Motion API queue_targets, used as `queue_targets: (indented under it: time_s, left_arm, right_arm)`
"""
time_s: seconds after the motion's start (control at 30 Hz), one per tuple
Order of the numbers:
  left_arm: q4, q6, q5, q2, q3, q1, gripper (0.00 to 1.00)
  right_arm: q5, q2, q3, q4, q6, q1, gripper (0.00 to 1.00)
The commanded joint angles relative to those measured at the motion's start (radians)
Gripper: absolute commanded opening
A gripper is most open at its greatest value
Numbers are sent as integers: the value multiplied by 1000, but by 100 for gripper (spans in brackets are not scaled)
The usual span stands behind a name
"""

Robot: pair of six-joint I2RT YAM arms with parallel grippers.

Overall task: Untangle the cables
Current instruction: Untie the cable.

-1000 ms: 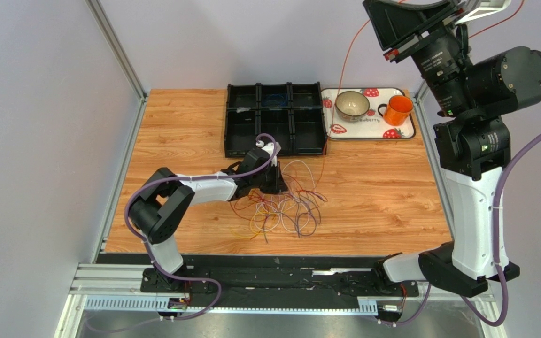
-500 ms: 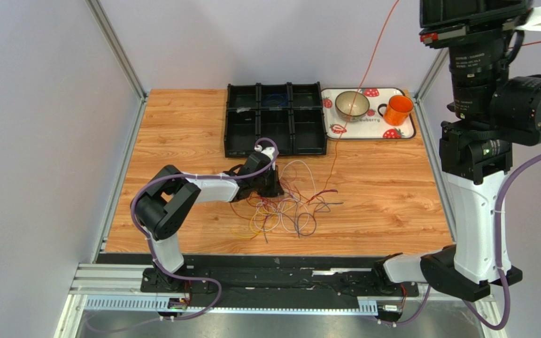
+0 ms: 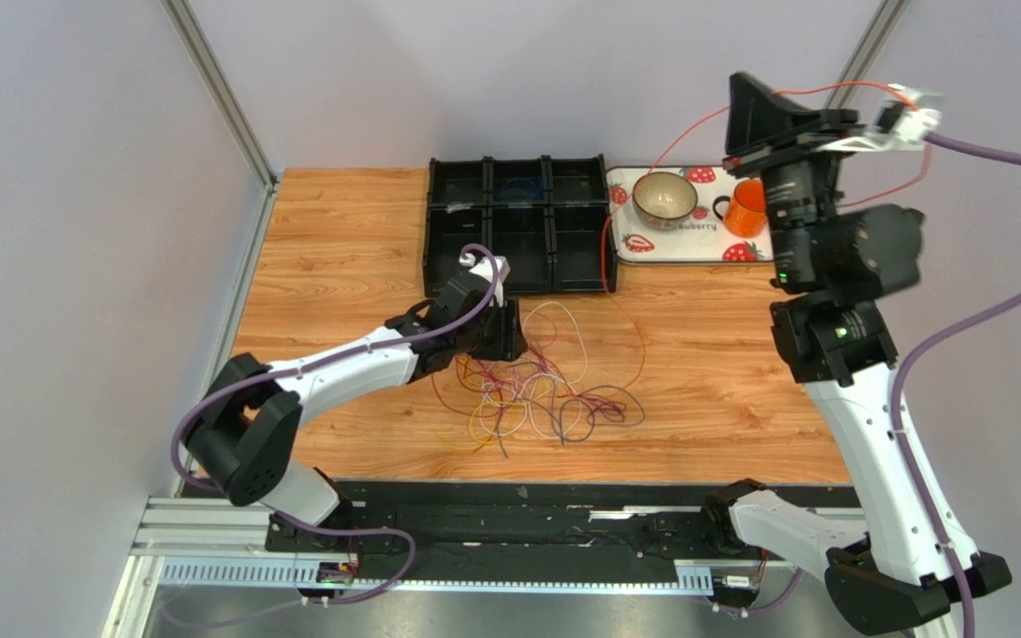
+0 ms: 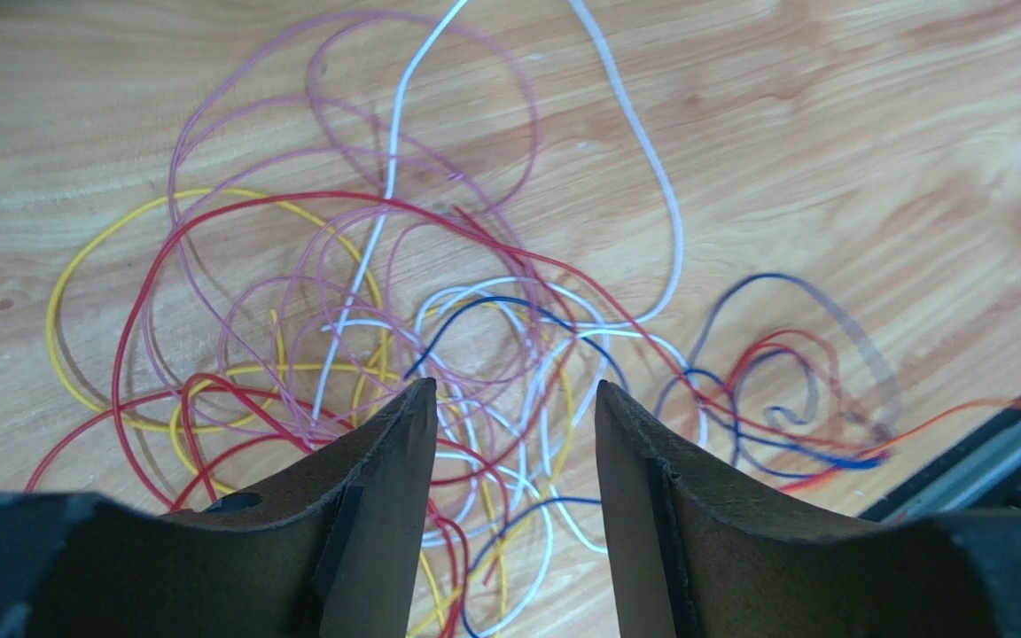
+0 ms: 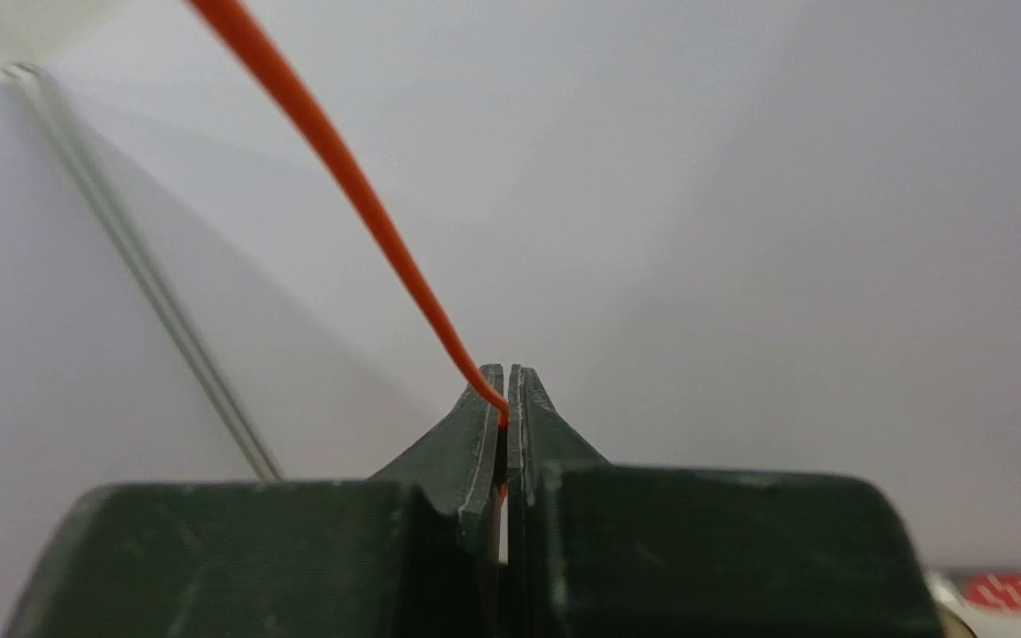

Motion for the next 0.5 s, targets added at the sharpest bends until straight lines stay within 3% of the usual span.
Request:
queue_targets:
  time_s: [0.0, 0.1, 0.2, 0.47]
  left_arm:
    - [-83, 88, -19, -87, 56, -35, 56]
    - [-92, 117, 25, -85, 99, -66, 56]
    - [-74, 174, 22, -64, 136, -134, 54]
    - [36, 240, 92, 62, 192, -250, 57]
  right_arm:
    - [280, 5, -49, -316, -95, 2, 0]
    - [412, -29, -138, -381, -73, 2, 0]
    - [421, -47, -207, -372, -86, 0, 0]
    - [386, -24, -165, -422, -67, 0, 0]
